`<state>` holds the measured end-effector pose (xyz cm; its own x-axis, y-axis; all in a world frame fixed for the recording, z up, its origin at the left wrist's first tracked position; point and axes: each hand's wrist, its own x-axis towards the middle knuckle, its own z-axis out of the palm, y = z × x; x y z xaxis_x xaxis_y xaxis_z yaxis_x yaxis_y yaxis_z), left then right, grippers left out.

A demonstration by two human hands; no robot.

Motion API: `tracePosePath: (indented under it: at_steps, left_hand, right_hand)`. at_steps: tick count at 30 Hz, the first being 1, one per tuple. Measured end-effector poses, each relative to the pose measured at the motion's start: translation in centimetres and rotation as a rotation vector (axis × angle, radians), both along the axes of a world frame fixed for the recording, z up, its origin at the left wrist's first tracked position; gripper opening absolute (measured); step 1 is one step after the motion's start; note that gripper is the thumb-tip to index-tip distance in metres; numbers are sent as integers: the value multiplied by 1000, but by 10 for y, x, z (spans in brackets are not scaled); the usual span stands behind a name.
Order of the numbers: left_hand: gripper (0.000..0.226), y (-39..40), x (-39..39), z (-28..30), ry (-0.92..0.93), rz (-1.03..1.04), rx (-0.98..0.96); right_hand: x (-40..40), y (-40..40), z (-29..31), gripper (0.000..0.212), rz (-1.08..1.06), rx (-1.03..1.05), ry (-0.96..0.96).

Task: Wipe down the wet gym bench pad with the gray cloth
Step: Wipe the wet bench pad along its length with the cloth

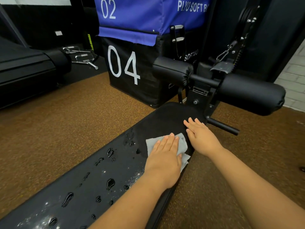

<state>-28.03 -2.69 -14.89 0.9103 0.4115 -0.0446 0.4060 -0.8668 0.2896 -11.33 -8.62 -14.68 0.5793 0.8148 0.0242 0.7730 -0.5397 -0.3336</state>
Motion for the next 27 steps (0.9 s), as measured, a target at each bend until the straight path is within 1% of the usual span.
tracePosePath:
  at_steps: [6, 8, 11, 19, 22, 24, 27]
  left_hand:
    - [59, 8, -15, -3, 22, -15, 17]
    - [56, 13, -20, -1, 29, -20, -3]
    - [56, 22, -26, 5, 38, -29, -27]
    - [65, 50, -31, 15, 61, -80, -76]
    - [69, 70, -37, 28, 114, -106, -60]
    - [70, 90, -46, 32, 101, -94, -51]
    - [69, 119, -67, 28, 81, -5, -39]
  right_hand:
    - [-2, 0, 2, 45, -10, 8, 21]
    - [-1, -2, 0, 45, -11, 22, 31]
    - [-1, -3, 0, 44, -7, 35, 53]
    - [0, -4, 0, 44, -15, 39, 72]
    - [1, -5, -1, 44, -19, 41, 80]
    - [2, -5, -1, 44, -23, 46, 85]
    - [3, -5, -3, 43, -22, 53, 79]
